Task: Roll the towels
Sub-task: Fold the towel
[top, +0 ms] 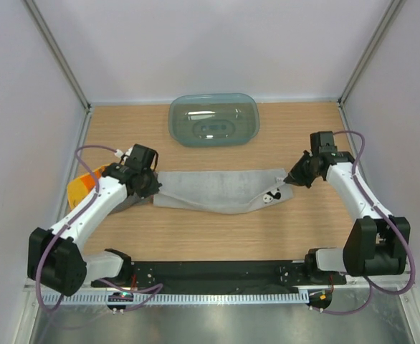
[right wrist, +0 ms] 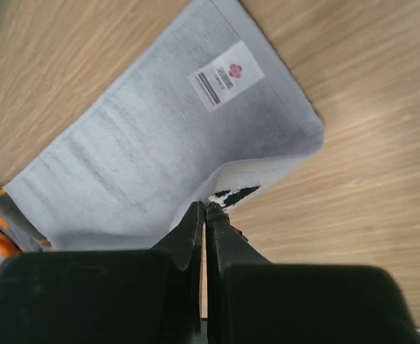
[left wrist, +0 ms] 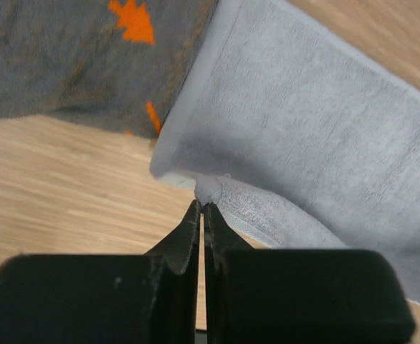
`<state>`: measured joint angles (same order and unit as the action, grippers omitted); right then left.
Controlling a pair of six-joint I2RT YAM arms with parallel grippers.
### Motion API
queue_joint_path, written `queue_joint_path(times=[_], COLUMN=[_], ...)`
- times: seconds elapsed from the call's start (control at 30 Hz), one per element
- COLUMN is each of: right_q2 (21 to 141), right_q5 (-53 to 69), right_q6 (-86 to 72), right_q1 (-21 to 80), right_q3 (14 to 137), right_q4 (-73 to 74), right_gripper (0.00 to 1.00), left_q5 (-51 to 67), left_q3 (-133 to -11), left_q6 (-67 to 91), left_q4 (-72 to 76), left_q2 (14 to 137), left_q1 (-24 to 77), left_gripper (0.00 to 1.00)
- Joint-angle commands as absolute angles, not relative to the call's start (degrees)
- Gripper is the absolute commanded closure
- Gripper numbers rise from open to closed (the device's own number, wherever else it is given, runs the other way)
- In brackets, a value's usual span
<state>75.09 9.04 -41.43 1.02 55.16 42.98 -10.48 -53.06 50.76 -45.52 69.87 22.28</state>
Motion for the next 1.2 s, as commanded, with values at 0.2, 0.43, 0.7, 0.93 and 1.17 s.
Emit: queue_joint_path(times=[0.2, 0.43, 0.7, 0.93, 1.17], right_q2=[85.42, 91.93, 95.89, 95.10, 96.32], right_q5=[10.19, 8.09, 7.74, 8.00, 7.82], right_q6=[-40.34, -40.08, -39.90, -39.20, -38.93], right_q1=[0.88, 0.88, 0.88, 0.70, 0.70], right_q3=[63.45, 68.20, 69.43, 71.36, 73.21], right_q4=[37.97, 37.44, 36.74, 37.97, 38.58], right_gripper=[0.99, 0.99, 0.99, 0.99, 0.99], left_q5=[-9.23, -10.02, -11.25, -13.01, -13.18], left_q3=[-64.15, -72.24, -78.13, -79.63, -80.24], left_q6=[44.74, 43.24, 41.40, 40.34, 39.90], left_q4=[-39.99, -40.43, -42.36, -43.59, -43.24], left_q2=[85.58, 94.55, 100.10, 101.60, 102.48], left_q1=[16.53, 15.65, 15.03, 14.15, 13.71], left_gripper=[1.00, 1.00, 1.00, 1.00, 1.00])
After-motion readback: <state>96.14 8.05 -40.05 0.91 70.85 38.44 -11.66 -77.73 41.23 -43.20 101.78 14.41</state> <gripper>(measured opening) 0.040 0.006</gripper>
